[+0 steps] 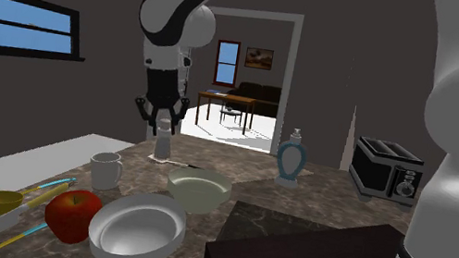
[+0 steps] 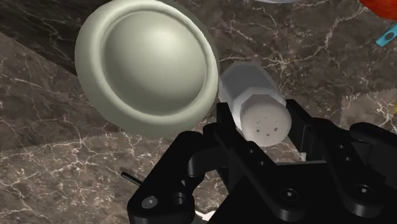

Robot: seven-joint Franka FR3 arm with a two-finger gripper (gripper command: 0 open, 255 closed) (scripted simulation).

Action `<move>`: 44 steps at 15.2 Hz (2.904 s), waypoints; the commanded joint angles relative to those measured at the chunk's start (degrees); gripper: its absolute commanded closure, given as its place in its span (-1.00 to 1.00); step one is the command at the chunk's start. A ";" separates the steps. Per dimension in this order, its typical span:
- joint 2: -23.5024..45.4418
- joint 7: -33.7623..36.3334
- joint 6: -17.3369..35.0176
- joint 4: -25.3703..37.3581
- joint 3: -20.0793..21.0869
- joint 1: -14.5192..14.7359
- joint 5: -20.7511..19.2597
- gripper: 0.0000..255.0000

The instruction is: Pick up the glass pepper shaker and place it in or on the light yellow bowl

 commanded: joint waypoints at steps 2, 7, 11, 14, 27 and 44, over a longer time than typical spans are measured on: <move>-3.04 -3.97 0.78 -3.09 -0.47 -3.13 1.28 1.00; -7.68 -11.13 2.19 -7.86 -1.89 -8.21 3.35 1.00; -7.37 -12.49 4.38 -9.56 -2.72 -9.35 2.97 1.00; -5.86 -11.69 6.26 -10.09 -3.06 -9.12 1.98 1.00; 0.87 -8.24 13.33 -11.04 -5.06 -7.76 -2.36 1.00; -4.34 -10.45 7.65 -10.18 -3.20 -8.57 1.01 -1.00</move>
